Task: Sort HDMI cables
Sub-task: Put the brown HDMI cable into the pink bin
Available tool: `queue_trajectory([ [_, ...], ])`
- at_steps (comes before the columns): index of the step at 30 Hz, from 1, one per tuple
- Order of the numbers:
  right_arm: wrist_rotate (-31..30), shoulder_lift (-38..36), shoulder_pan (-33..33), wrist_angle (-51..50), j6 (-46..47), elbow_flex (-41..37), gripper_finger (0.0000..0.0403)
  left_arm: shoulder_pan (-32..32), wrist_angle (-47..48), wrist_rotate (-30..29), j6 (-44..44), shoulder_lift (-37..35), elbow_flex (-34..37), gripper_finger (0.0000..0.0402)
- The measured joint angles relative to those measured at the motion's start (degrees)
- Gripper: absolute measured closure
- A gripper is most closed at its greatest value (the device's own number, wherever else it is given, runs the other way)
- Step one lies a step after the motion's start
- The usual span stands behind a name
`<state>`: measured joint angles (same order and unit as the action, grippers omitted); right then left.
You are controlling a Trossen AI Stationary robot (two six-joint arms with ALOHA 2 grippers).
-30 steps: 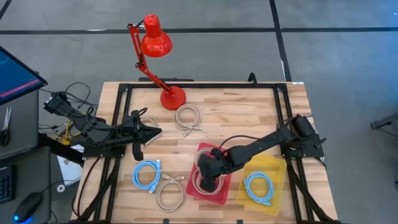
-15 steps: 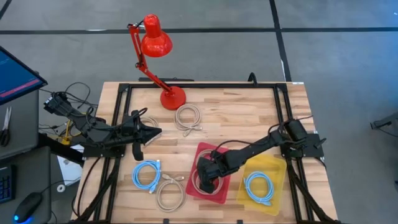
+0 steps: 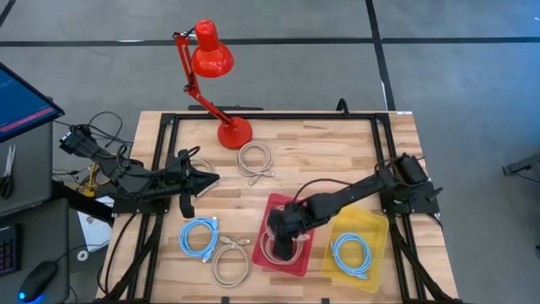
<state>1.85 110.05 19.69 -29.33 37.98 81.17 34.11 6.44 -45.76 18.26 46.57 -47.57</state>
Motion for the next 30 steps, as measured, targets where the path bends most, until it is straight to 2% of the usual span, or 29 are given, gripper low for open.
queue_trajectory([
  [5, -3.6, -6.5, -0.3, 0.3, -3.2, 0.0, 0.0225, 0.0, 0.0, 0.0, -1.2, 0.0, 0.0, 0.0394],
  [11, -15.9, -16.3, -0.2, 0.4, -5.6, 0.0, 0.0264, 0.0, 0.0, 0.0, -8.1, 0.0, 0.0, 0.0394],
  [14, -19.8, -20.7, -0.2, 0.0, -6.7, 0.0, 0.0286, 0.0, 0.0, 0.0, -9.4, 0.0, 0.0, 0.0394],
  [25, -27.1, -32.2, -0.2, -1.5, -11.6, 0.0, 0.0337, -4.1, 0.1, 0.0, -17.9, 0.0, 0.0, 0.0394],
  [27, -28.8, -33.5, -0.2, -3.3, -11.6, 0.0, 0.0342, -5.5, 1.8, -0.8, -17.2, 0.0, 0.0, 0.0394],
  [30, -31.0, -35.0, 0.2, -7.1, -10.8, 0.0, 0.0347, -7.1, 7.9, -5.4, -12.4, -1.1, 0.0, 0.0394],
])
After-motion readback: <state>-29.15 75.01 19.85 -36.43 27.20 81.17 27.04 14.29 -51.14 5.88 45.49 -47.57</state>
